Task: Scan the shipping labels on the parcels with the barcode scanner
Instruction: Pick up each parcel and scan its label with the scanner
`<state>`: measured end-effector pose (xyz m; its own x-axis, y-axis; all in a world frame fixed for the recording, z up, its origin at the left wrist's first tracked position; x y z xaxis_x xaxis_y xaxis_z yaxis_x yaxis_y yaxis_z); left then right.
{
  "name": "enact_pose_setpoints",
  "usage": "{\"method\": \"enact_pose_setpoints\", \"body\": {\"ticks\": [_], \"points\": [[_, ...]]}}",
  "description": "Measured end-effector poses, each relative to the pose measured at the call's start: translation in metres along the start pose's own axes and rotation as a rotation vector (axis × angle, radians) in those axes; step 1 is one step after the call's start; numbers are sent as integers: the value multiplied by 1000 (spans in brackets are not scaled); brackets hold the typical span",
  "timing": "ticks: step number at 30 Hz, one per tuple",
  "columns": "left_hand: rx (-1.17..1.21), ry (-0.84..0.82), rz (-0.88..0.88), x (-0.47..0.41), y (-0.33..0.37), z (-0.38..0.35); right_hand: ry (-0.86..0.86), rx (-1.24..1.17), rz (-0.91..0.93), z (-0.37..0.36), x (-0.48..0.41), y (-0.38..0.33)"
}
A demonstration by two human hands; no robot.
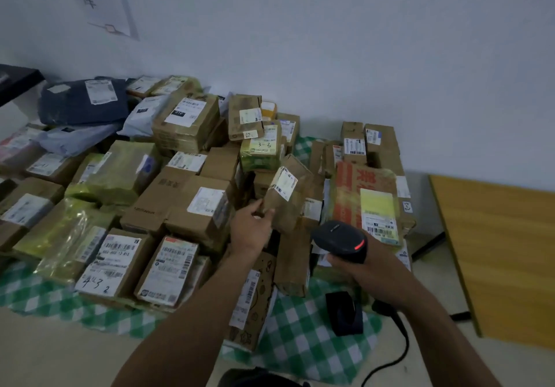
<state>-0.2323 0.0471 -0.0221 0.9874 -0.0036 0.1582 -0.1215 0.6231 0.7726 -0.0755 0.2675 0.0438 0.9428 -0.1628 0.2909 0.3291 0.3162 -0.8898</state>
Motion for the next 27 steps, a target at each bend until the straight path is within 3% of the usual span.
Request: {"method": "enact_pose_setpoints", "body": {"ticks": [12, 18, 24, 27], "points": [[10, -229, 32, -60, -14, -113, 175, -13, -158, -1, -17, 19], [-230, -423, -59, -73, -33, -155, 193, 2, -193, -9, -16, 24], [-368, -370, -251, -23, -32, -136, 199, -47, -205, -16, -6, 29], [-203, -317, -216, 6, -54, -112, 178, -57, -214, -22, -3, 34]]}}
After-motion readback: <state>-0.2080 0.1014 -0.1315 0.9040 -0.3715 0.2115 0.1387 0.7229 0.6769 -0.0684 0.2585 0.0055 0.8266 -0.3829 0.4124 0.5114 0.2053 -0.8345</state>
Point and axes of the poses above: each hand's wrist, its own x-axis away from the middle knuckle, its own z-axis out of the back of the hand, y = z × x, the point moved 9 cm from there along -x, towards the middle knuckle, and after that the axes turned 13 degrees about -x, right-handed, at the moved point
